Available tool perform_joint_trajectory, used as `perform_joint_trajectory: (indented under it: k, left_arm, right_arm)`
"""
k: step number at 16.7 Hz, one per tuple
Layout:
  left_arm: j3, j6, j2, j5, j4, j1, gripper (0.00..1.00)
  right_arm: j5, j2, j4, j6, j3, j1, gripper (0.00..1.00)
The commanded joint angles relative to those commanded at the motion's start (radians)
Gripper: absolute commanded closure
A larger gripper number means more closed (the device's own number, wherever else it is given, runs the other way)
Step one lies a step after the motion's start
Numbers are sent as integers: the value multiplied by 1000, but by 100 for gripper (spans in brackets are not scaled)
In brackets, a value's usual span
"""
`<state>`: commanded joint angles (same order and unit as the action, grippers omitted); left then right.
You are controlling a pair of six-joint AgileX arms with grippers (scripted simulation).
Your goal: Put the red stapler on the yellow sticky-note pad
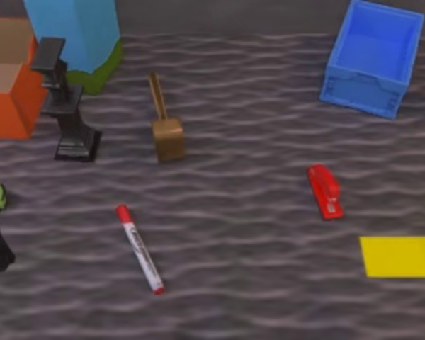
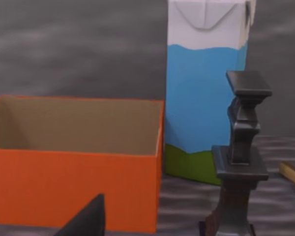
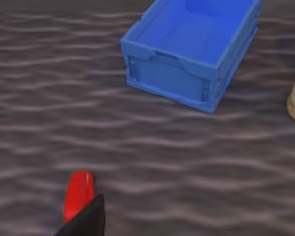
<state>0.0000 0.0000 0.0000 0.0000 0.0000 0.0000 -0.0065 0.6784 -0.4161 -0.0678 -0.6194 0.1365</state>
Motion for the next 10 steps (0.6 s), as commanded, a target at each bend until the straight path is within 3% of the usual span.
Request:
perform_joint_trajectory:
  k: [10]
  left_arm:
    - [0,0,0,0,0,0,0]
  right_arm:
    - [11,1067,-602,-84,-846,181,0]
